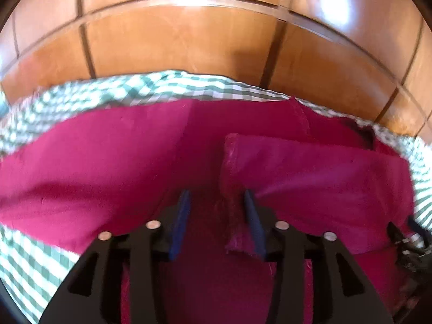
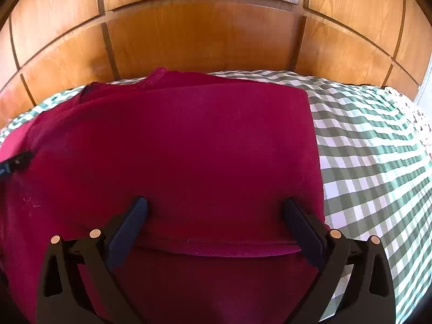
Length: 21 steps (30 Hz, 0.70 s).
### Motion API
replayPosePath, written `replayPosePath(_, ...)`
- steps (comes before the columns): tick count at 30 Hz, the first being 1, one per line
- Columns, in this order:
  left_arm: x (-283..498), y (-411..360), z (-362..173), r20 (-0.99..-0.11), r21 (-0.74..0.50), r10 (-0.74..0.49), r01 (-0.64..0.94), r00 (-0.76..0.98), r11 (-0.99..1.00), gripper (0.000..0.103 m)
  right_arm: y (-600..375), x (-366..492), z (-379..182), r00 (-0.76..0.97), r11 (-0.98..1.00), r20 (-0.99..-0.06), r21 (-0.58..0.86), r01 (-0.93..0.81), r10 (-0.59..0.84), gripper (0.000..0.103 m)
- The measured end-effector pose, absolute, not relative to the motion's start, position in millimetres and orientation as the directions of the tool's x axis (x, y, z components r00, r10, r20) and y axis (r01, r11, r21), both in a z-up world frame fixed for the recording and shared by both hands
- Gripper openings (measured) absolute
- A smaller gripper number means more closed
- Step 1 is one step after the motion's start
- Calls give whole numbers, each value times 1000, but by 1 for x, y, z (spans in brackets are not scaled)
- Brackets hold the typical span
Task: Fold small clothes
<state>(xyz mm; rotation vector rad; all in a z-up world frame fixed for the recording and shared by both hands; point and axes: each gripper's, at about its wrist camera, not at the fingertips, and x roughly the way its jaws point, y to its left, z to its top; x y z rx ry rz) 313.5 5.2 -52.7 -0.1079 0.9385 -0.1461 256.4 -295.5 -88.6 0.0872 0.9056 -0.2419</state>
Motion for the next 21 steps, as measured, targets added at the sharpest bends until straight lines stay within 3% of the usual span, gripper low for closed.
replayPosePath(10, 249, 90, -47, -743, -444, -363, -8, 562, 896, 44, -292, 253, -83, 592, 969, -784, -45, 243, -185, 99)
replayPosePath(14, 234, 146, -51, -736, -461, -291, -138, 612, 877, 51, -290, 252, -83, 594, 969, -782, -48, 244, -188, 99)
replayPosePath(21, 217, 265, -70, -748, -503, -141, -416, 649, 758, 50, -288, 251, -82, 596, 968, -778, -58, 246, -198, 99)
